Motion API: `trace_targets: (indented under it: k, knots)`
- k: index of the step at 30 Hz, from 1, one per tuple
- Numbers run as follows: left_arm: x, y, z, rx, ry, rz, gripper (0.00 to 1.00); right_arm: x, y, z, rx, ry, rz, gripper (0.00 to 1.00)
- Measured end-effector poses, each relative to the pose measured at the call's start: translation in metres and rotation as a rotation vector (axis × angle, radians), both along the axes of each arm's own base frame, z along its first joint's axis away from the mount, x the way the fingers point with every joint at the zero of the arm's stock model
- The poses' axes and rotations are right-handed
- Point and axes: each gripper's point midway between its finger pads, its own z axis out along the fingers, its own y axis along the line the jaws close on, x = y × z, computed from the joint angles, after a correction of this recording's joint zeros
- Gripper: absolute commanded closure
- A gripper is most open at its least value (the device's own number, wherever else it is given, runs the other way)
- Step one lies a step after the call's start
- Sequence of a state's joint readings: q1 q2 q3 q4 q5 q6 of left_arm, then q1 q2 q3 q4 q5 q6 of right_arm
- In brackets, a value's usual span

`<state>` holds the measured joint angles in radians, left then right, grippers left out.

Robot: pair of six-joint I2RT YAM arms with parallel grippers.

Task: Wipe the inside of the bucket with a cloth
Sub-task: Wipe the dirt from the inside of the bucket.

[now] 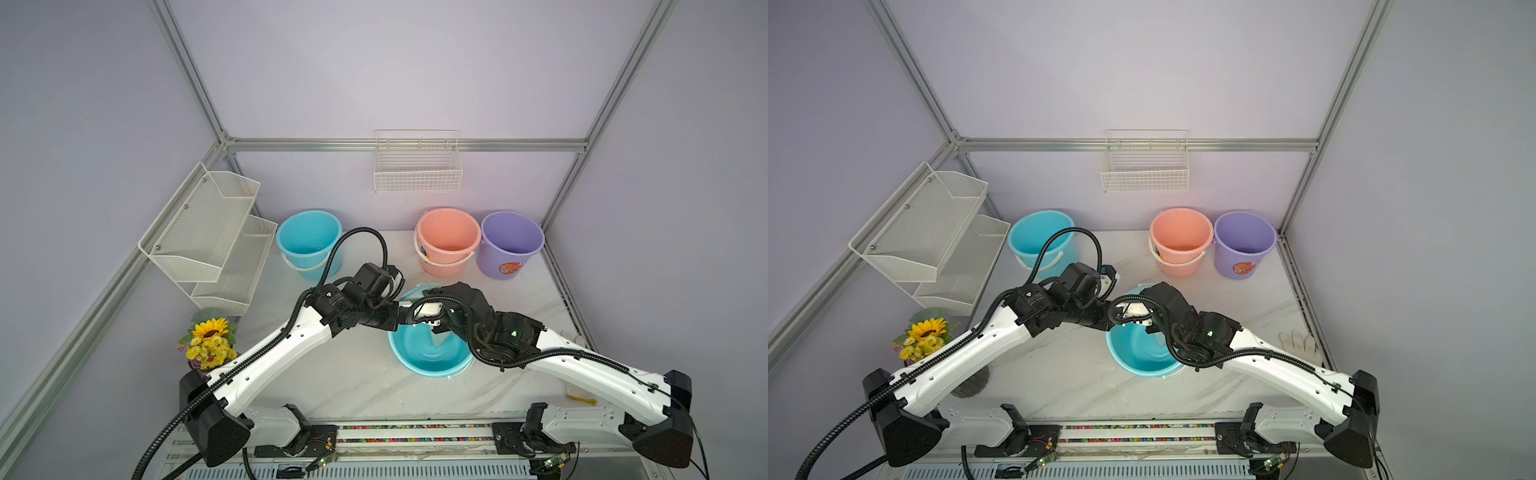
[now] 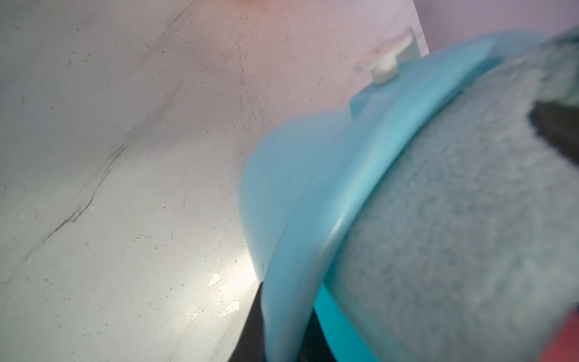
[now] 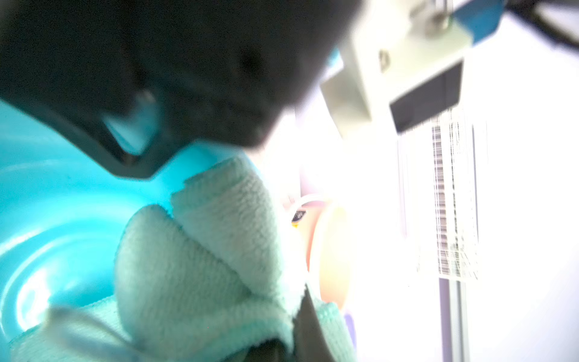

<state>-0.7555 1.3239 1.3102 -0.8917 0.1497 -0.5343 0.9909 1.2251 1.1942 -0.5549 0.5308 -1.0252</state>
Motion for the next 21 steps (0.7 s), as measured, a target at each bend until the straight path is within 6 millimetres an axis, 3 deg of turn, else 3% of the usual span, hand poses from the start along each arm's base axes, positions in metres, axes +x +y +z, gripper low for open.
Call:
trace_targets:
  k: [4, 10, 16, 21]
  knots:
    - [-0.001, -0.001, 0.0, -0.002, 0.002, 0.0, 1.0, -0.002, -0.023, -0.012, -0.131, 0.047, -0.098, 1.0]
    - [-0.001, -0.001, 0.002, -0.005, -0.006, 0.001, 1.0, -0.023, -0.048, -0.04, -0.311, 0.151, -0.172, 1.0]
    - [-0.003, 0.001, 0.002, 0.006, -0.009, 0.002, 1.0, -0.052, -0.048, -0.049, -0.316, 0.35, -0.182, 1.0]
    - [-0.002, 0.004, 0.001, 0.021, -0.012, 0.011, 1.0, -0.094, -0.035, -0.071, -0.238, 0.607, -0.122, 1.0]
